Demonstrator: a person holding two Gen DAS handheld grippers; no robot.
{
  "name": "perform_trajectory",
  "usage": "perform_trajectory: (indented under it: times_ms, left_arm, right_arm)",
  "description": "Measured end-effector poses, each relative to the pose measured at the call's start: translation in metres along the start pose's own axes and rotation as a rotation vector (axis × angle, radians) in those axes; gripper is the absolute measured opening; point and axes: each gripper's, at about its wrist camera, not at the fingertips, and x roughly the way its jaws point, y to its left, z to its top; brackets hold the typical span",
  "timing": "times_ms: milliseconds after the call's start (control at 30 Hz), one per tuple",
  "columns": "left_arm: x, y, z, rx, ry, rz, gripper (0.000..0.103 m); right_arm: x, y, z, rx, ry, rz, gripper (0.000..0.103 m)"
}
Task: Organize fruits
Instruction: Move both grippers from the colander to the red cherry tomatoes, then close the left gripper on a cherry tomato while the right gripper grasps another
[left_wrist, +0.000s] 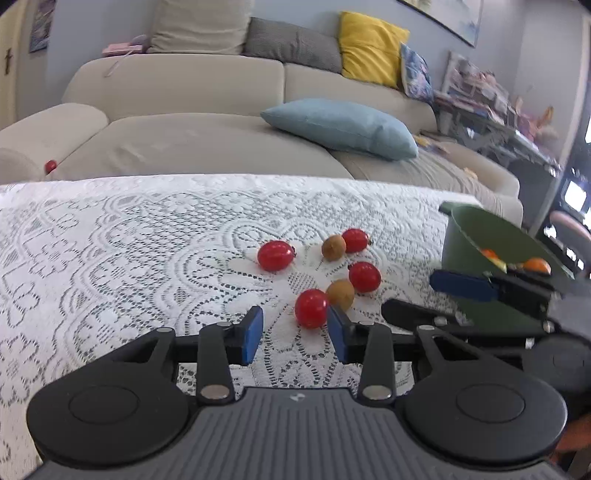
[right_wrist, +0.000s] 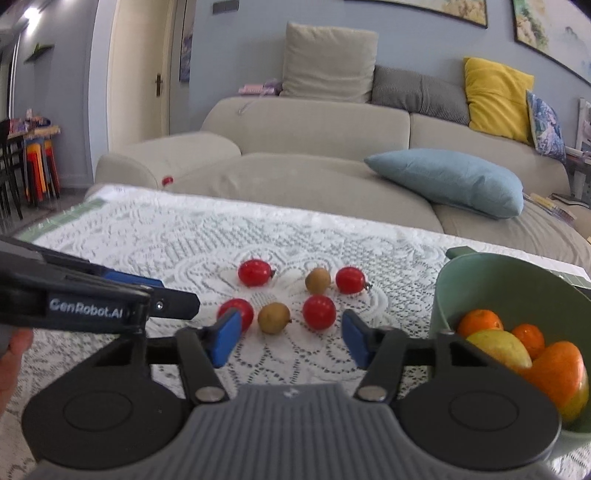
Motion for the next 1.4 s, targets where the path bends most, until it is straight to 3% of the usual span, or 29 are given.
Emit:
perform_trajectory:
  times_ms: [100,233,333,467,733,867,1167,1400]
  left_arm:
    - [0.008,0.0,0.001,0.024,0.028,0.008,0.042]
    - [0.017,-0.007,0.004,0.082,0.044,-0.009,0.041]
    - [0.025,-0.01,0.003,0.105,0.049,-0.017,0.04]
    - [0.033,-0.012,-0.001,0.13,0.046,-0.018,0.04]
    - [0.05,-0.021,-0.001,0.207,0.047,-0.013,0.04]
    - [0.053,-0.027,0.0,0.263,0.031,0.011,0.031]
    - [0.046,-0.023,0.0,0.228,0.023,0.038,0.03]
    - [0.036,-0.012,0.005,0.135,0.004,0.056,0.03]
  right_arm:
    - [0.01,-0.009,0.005,0.003,0.046,0.019,0.043]
    - [0.02,-0.013,0.01,-0.027,0.081,0.049,0.043]
    - [0.028,-0.015,0.012,-0.023,0.091,0.067,0.037]
    - [0.035,-0.025,0.012,0.047,0.115,0.08,0.037]
    - [0.039,-0.025,0.011,0.071,0.104,0.087,0.036]
    - [0.042,-0.024,0.009,0.078,0.091,0.078,0.035]
    - [0.045,-0.023,0.007,0.095,0.06,0.041,0.036]
    - [0.059,-0.021,0.011,0.142,0.048,-0.001,0.036]
